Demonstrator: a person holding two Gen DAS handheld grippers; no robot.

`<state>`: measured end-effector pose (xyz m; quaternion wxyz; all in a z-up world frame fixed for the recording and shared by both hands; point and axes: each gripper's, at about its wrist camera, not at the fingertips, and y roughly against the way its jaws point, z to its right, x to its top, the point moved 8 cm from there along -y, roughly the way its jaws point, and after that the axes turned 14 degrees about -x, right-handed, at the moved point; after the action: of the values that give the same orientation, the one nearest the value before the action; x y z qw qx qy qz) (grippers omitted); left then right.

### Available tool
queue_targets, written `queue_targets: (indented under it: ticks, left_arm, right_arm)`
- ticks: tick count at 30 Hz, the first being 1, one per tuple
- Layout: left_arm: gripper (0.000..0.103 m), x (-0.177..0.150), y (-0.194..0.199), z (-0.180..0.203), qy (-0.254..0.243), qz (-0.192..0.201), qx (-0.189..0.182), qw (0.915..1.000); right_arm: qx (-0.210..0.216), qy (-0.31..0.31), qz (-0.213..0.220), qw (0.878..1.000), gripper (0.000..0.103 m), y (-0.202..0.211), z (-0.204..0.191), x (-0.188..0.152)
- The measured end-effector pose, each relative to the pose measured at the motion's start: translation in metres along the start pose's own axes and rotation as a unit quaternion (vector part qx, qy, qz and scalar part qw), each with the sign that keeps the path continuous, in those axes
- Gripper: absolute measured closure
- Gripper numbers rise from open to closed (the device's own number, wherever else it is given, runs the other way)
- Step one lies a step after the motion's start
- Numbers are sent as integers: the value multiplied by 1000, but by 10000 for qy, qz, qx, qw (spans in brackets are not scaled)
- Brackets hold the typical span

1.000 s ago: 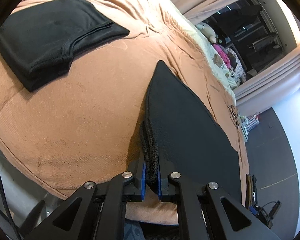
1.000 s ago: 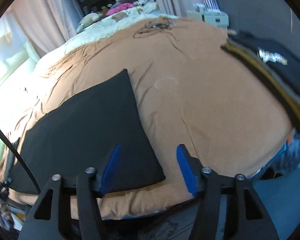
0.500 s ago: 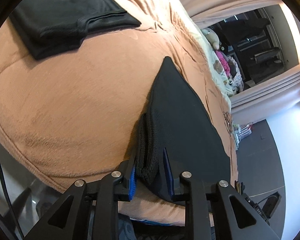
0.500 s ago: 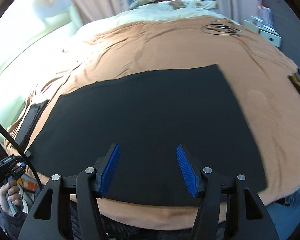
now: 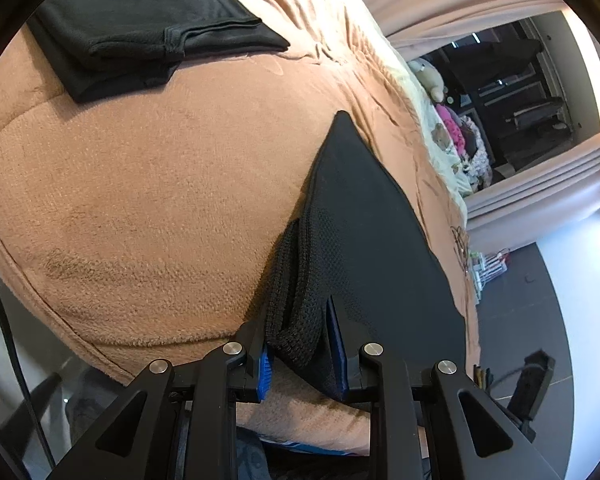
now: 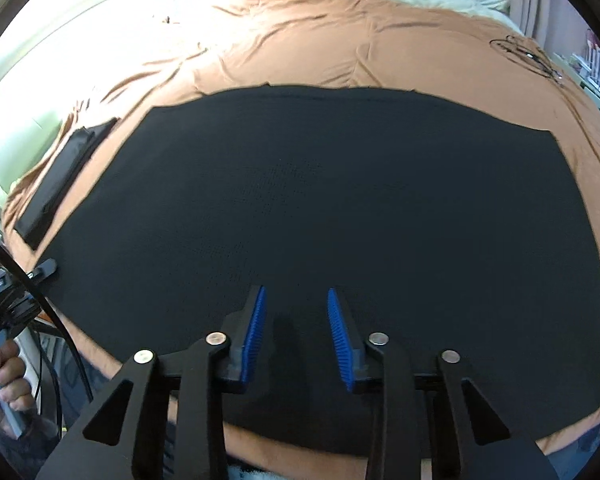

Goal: Fold small clothes

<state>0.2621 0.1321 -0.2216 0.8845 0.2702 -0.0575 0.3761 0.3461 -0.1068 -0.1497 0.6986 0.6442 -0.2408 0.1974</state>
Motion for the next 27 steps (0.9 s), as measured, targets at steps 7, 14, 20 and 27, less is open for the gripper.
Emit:
queue_targets:
  ticks: [7,14,20,27]
  left_arm:
    - [79,-1,-1,-1,202,100,150,9996]
    - [79,1,-1,-7,623,237,117,9977]
    - [79,-1,1,-8,809,360,150,9960]
    - [79,-3,3,-10,1008,481,97,9937]
  right_arm:
    - [-199,37,-228,9995,82,-42,-2,43]
    - [-355,120,-360,9986,90,-75,-5,91]
    - [-438,57,-435,9981,93,-105,-11,123]
    - [-410,-5,-516,9978,93,-134,-9,154]
